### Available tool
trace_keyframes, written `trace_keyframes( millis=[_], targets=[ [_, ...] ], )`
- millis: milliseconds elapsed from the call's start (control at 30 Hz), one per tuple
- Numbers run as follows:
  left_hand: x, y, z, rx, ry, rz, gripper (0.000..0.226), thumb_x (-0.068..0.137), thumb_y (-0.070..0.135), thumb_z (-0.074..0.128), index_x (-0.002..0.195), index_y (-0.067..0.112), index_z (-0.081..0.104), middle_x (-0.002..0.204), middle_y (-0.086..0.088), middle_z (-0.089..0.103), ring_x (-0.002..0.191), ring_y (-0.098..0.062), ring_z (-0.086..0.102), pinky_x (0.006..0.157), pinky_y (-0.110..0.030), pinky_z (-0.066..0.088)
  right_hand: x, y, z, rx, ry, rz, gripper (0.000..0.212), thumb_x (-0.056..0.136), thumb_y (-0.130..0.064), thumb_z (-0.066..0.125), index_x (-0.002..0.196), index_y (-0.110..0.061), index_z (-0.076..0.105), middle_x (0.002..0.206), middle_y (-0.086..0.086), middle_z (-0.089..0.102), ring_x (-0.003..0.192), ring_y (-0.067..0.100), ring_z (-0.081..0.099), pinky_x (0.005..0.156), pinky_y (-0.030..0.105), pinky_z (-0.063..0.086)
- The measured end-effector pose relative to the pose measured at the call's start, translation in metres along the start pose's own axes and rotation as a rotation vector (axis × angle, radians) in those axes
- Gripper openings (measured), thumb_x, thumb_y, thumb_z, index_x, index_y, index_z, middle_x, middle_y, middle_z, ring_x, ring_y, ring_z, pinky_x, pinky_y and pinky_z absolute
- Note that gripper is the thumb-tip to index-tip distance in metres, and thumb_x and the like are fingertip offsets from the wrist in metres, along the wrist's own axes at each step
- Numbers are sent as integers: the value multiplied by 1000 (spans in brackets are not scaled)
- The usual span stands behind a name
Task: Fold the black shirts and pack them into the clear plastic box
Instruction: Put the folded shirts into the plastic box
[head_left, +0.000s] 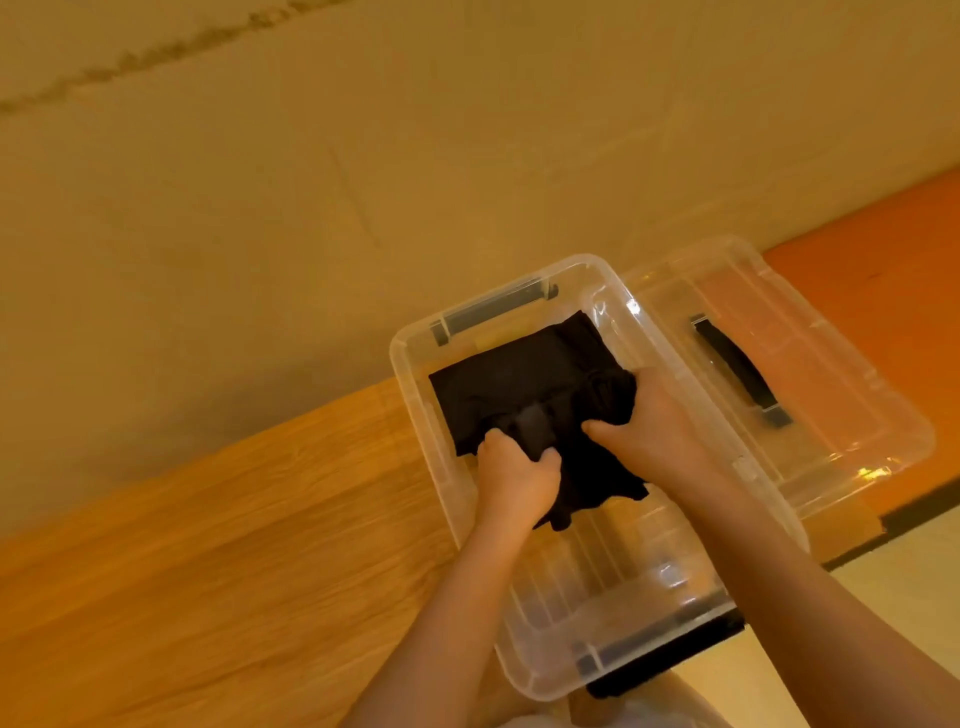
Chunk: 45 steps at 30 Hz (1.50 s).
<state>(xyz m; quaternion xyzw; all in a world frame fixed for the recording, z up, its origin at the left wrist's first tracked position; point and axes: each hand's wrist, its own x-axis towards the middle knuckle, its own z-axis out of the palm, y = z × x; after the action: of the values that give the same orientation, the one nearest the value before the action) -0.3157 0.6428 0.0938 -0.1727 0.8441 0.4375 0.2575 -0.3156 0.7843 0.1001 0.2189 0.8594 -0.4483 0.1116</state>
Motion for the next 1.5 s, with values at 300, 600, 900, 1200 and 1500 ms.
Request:
trace_keyframes(
  millis=[300, 600, 900, 1200, 1500],
  targets=[
    [3, -16, -2, 128, 5, -78, 34, 94, 21, 57, 121, 8, 41, 104, -5, 55, 69, -8, 52, 51, -17, 39, 16, 22, -2, -199, -208, 73, 48, 92, -21, 62, 132, -11, 38, 100, 4, 52, 76, 15, 53, 50, 19, 33],
    [8, -24, 16, 320, 88, -151, 37, 97, 22, 53, 127, 7, 38, 114, -9, 56, 98, -22, 61, 71, -26, 49, 29, 40, 15, -295, -120, 90, 47, 88, -13, 64, 128, -2, 42, 116, 18, 54, 103, 32, 57, 76, 33, 45],
    [10, -39, 34, 552, 320, 40, 69, 86, 9, 67, 141, 3, 25, 134, -17, 41, 115, -25, 51, 95, -32, 48, 21, 41, 19, -172, 63, -130, 51, 90, -3, 61, 136, -5, 40, 131, 15, 48, 117, 30, 51, 89, 30, 42],
    [-4, -41, 49, 868, 218, 447, 103, 80, 39, 70, 151, 9, 2, 158, -14, 19, 145, -30, 17, 117, -46, 23, 3, 51, 37, -657, 66, -493, 74, 71, -24, 78, 134, 0, 48, 142, 23, 45, 130, 41, 44, 103, 50, 42],
    [23, -50, 44, 1028, -23, 261, 64, 100, 53, 6, 141, 25, -33, 144, 3, -46, 133, -18, -43, 113, -44, -25, 32, 89, 54, -860, -83, -501, 70, 98, -61, 7, 152, -17, 19, 159, 7, 15, 146, 25, 11, 115, 43, 8]
  ],
)
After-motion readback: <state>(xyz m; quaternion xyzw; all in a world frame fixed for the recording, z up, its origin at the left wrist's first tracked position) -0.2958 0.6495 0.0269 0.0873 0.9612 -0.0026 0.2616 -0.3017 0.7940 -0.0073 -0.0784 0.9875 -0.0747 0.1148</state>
